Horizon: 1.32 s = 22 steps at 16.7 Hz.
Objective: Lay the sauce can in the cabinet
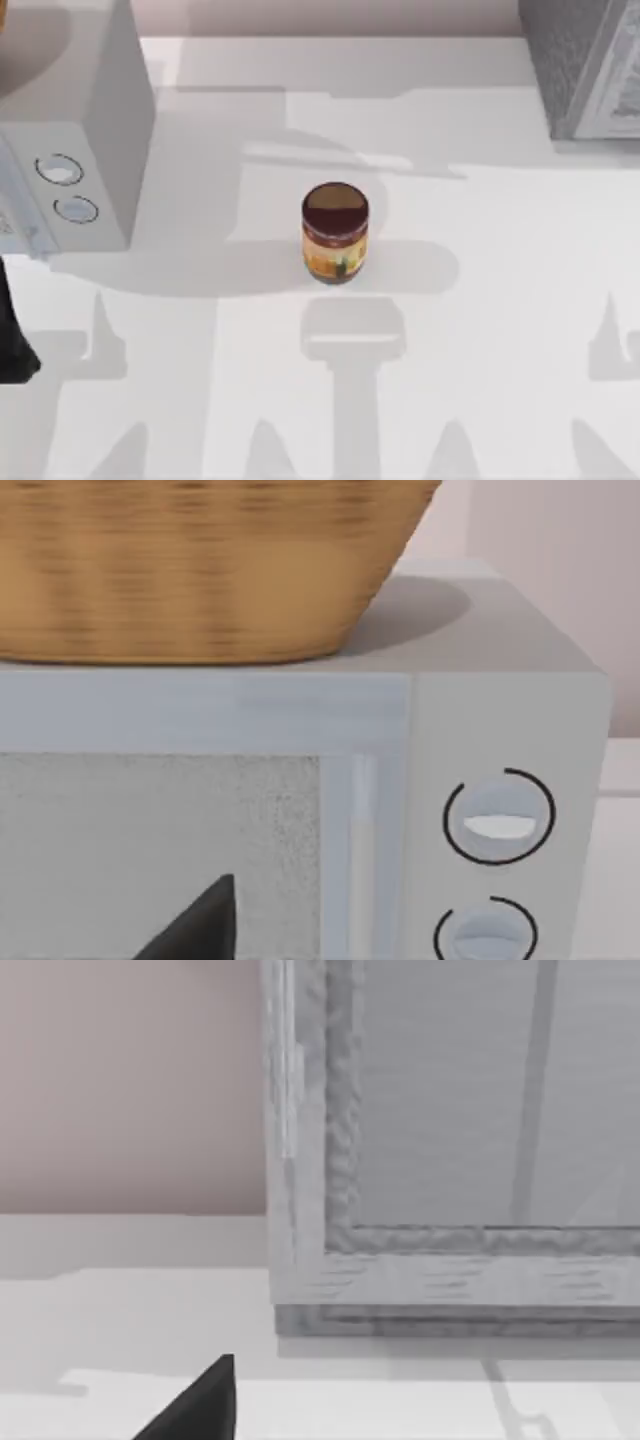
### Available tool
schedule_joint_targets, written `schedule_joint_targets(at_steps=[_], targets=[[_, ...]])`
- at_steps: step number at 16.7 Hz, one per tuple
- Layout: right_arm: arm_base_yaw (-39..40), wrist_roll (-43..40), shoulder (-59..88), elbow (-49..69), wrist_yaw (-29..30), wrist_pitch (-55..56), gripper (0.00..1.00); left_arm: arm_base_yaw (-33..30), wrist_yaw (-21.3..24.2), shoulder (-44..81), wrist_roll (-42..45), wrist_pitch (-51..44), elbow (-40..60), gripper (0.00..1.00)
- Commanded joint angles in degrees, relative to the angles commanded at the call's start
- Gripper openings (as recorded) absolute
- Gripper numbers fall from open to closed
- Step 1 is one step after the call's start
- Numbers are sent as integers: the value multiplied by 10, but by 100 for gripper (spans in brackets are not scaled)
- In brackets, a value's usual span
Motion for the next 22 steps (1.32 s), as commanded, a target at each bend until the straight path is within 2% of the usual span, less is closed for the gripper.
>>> schedule_joint_targets(at_steps=[3,7,22], targets=[[0,0,1,0,0,0,100,0,0,0,0,0,0,100],[7,-8,57,25,-29,23,100,0,0,0,0,0,0,100],[54,-57,469,213,-245,192,100,0,0,0,0,0,0,100]])
